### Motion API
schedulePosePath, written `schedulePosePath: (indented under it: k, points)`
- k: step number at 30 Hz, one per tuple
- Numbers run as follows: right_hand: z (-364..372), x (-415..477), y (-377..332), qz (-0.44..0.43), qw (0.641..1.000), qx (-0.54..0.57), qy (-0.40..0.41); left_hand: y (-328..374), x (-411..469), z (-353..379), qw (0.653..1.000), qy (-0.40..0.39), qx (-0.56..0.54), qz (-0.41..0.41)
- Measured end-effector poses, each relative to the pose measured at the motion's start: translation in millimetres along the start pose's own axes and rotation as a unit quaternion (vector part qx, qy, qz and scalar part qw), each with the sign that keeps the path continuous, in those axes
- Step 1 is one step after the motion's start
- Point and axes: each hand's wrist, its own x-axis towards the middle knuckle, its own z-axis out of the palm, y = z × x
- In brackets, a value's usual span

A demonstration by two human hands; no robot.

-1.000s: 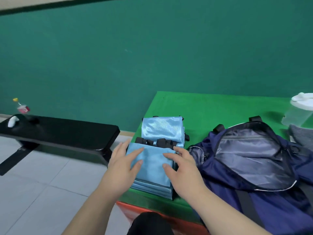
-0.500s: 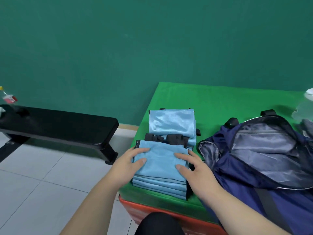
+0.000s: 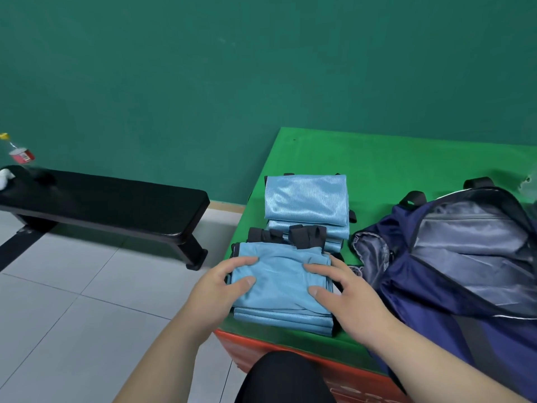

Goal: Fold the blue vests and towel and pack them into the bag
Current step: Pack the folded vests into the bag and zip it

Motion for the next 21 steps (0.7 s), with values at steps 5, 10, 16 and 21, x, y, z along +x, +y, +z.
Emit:
schedulePosePath:
  k: [5, 10, 16, 21]
  points:
    - [-5.4, 2.4, 0.5, 0.002, 1.0, 0.013, -0.018, 5.4, -1.4, -1.3, 1.0, -0.012, 0.02, 0.006]
    - [-3.6, 4.1, 2.8, 0.002, 0.998, 0.059, -0.02, 5.7, 6.1, -7.4, 0.998, -0.064, -0.015, -0.015]
    - [2.7, 16.1, 13.6, 0.012, 0.992, 0.124, 0.005, 2.4, 8.4, 3.8, 0.996, -0.046, -0.064, -0.03]
    - [7.2, 17.8, 19.2, 0.016, 0.988, 0.155, 0.009, -2.1, -1.6, 8.9, 0.992, -0.01, -0.122, -0.033]
